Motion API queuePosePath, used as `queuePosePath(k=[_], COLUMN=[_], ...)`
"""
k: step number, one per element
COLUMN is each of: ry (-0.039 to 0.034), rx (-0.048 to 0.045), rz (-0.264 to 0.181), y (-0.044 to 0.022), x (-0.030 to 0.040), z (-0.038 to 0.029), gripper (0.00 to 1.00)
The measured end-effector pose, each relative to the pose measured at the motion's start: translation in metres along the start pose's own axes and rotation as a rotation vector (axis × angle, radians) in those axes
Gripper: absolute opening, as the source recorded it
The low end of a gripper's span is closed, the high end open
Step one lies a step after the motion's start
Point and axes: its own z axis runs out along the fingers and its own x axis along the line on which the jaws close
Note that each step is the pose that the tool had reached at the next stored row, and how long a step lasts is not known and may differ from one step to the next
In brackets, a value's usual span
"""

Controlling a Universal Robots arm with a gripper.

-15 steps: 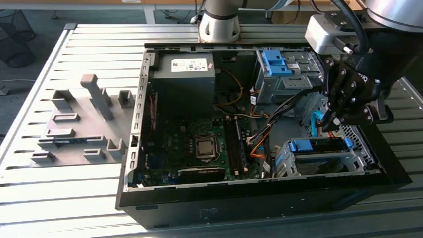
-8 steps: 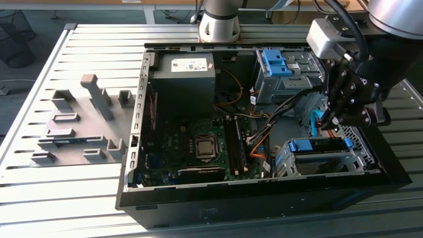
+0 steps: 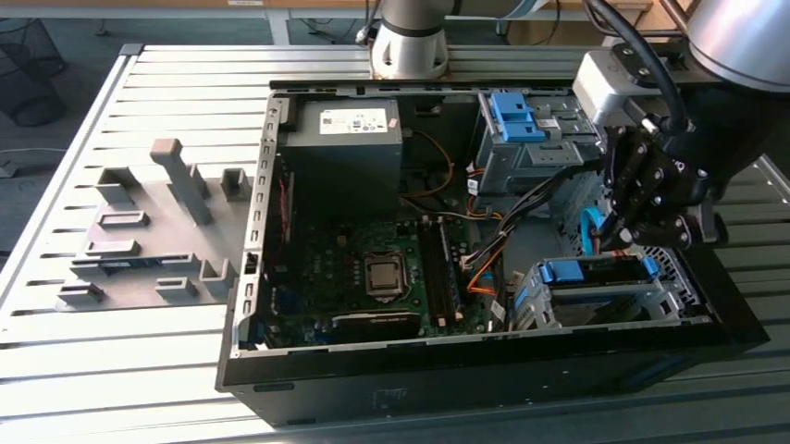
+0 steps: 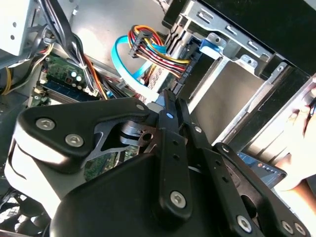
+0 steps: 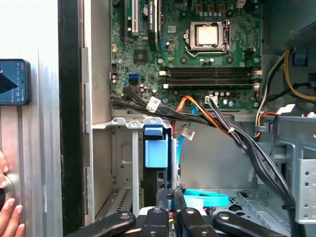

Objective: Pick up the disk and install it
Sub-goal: 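Insert the second disk wire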

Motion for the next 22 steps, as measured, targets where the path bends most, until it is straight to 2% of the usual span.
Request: queuePosePath(k=[5,12,22], ry=[0.0009,0.0016,0.0016], rx=[-0.0043,-0.0094,-0.0125], rz=[0.003,0.017,0.018], y=[-0.0036,-0.0046,-0.0061], x=[0.0001,0.0021,0.0034], z=[0.0009,0.0071,0.0075], gripper=[0.16,0.16,0.16])
